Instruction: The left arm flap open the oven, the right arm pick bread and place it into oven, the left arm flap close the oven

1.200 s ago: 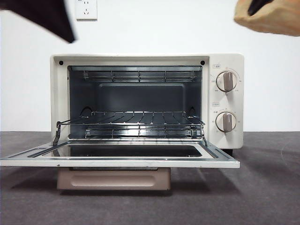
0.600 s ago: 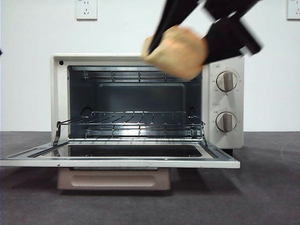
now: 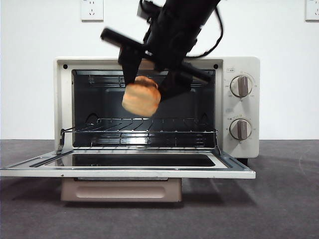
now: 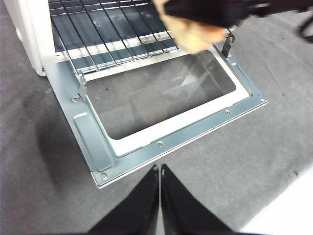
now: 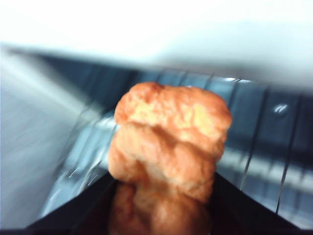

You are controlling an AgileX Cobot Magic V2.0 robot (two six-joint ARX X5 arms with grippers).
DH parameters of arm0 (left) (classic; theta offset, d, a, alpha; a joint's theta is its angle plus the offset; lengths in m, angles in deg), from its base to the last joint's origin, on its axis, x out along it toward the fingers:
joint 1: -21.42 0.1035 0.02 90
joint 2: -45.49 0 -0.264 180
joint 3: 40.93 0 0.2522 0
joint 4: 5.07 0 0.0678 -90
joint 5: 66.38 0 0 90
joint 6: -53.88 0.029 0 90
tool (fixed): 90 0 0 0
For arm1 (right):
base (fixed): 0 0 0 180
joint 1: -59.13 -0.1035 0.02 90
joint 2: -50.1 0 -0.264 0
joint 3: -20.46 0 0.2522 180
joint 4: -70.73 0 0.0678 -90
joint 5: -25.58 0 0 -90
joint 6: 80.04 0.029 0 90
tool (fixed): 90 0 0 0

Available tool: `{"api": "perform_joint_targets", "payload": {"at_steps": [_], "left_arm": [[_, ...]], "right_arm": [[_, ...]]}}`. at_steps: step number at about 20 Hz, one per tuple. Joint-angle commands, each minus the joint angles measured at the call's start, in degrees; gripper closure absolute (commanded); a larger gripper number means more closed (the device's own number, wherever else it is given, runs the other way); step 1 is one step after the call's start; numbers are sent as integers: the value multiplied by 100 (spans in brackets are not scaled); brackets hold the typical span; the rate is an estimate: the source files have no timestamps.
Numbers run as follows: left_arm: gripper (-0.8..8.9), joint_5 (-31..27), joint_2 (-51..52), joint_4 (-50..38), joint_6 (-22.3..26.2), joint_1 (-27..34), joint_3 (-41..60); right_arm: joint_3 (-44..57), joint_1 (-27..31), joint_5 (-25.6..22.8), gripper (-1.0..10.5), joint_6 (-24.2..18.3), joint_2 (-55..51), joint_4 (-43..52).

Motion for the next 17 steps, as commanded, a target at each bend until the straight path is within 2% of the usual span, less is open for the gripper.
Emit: {"api": "perform_joint_targets", "payload": {"at_steps": [1,3,6,10,13,17], "left_arm": [[802,7,-20,-22,26,-15,-28],[802,7,-20,-20,26,-15,-28],[802,7,-20,-11,26,-15,-28],[802,7,-20,-11,26,-17,-28],[802,7,-20,-11,26,-17,-28],[802,7,-20,-13,26,-17,-28]], "right_arm": [[-197,-9,-321,725,74,278,120],[-197,55,-627,723,74,396,160],[-197,127,-962,628,72,444,153],[-197,173,-955,608,57,507,48],[-197,160,-960,528,52,505,-17],[-197,107,-1021,528,-79,380,-42]]}}
